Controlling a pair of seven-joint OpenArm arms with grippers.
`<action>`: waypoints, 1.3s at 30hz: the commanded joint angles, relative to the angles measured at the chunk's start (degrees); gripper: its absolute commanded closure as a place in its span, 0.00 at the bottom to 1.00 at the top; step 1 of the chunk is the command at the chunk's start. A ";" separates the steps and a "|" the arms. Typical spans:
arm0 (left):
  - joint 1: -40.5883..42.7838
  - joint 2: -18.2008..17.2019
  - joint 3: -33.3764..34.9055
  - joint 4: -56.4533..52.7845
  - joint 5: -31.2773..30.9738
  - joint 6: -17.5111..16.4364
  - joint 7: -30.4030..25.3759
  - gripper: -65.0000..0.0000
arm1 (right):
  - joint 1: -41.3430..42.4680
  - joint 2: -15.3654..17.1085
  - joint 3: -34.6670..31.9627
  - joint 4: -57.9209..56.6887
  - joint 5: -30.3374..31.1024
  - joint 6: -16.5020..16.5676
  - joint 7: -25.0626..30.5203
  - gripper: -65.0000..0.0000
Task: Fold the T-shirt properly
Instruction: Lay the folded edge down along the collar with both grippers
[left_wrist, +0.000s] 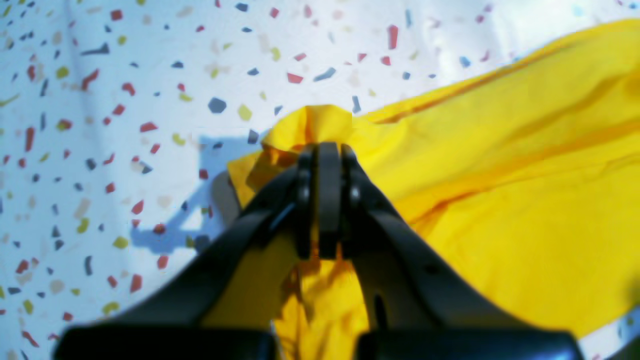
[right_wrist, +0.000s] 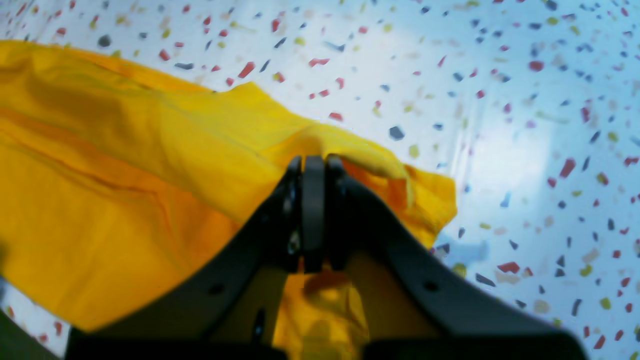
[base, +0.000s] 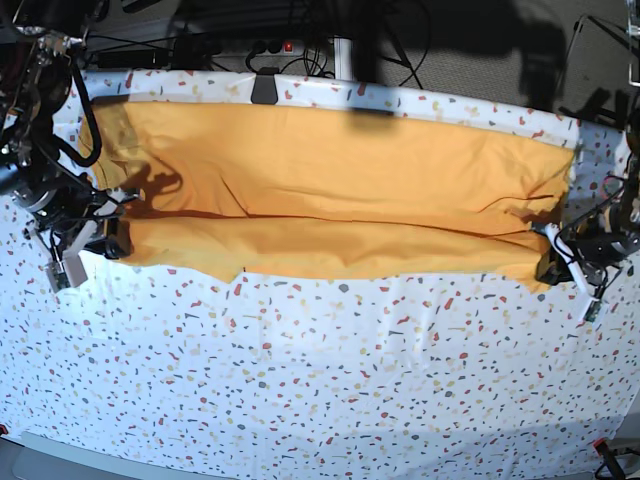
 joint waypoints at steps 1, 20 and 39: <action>0.35 -1.14 -1.60 2.32 -0.24 -0.04 -1.01 1.00 | 0.02 0.98 0.44 1.64 0.68 0.28 0.96 1.00; 16.35 -0.98 -6.54 10.10 3.45 -0.09 -1.60 1.00 | -11.08 0.98 0.44 2.60 0.04 0.28 0.68 1.00; 17.77 -0.98 -6.54 10.10 7.30 -0.04 -0.85 1.00 | -14.75 0.92 6.38 2.60 -1.01 0.28 1.38 1.00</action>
